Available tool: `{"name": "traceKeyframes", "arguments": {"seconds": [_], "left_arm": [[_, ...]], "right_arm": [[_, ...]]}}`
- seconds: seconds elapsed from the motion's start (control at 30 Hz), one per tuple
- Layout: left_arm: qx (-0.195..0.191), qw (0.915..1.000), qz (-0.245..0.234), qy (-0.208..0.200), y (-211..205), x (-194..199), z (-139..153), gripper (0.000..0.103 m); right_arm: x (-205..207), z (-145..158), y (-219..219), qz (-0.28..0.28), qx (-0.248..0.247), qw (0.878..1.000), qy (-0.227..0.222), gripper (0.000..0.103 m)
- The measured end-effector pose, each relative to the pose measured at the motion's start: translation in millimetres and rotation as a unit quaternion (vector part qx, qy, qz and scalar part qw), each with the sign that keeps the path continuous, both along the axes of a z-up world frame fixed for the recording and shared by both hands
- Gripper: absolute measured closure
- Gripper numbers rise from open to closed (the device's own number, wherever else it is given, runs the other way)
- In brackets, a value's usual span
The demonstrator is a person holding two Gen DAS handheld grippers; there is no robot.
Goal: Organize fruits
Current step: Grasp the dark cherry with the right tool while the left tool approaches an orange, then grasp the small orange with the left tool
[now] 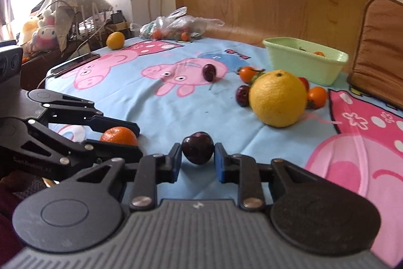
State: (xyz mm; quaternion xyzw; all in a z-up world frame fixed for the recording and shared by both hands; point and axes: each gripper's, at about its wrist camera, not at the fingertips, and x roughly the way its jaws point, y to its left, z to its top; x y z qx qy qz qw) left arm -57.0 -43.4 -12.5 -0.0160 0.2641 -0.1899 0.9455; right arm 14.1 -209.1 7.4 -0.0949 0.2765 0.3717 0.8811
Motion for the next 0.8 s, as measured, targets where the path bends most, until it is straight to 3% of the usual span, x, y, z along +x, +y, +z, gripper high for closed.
{"name": "traceKeyframes", "arguments": {"seconds": [0.2, 0.27, 0.4, 0.5, 0.6, 0.8], "left_arm": [[-0.002, 1.0000, -0.003, -0.003, -27.4, 39.0, 2.0, 0.064], [0.009, 0.9998, 0.006, 0.016, -34.1, 50.2, 0.6, 0.064], [0.020, 0.9996, 0.018, 0.012, -34.9, 45.9, -1.4, 0.060], [0.036, 0.9986, 0.040, 0.000, -37.2, 41.1, -0.8, 0.048], [0.038, 0.9983, 0.043, -0.003, -36.9, 39.0, -0.4, 0.043], [0.045, 0.9982, 0.040, -0.001, -38.4, 39.4, -0.9, 0.045]], "right_arm": [[-2.0, 2.2, -44.4, -0.099, 0.002, 0.995, -0.008, 0.073], [-6.6, 0.8, -51.2, -0.117, -0.007, 0.993, -0.019, 0.073], [-8.0, -5.4, -51.1, -0.123, -0.015, 0.992, -0.020, 0.071], [-5.8, -6.4, -46.9, -0.121, -0.015, 0.992, -0.022, 0.068], [-6.1, -6.9, -46.1, -0.118, -0.018, 0.992, -0.025, 0.066], [-9.4, -7.3, -44.4, -0.120, -0.018, 0.992, -0.029, 0.064]]}}
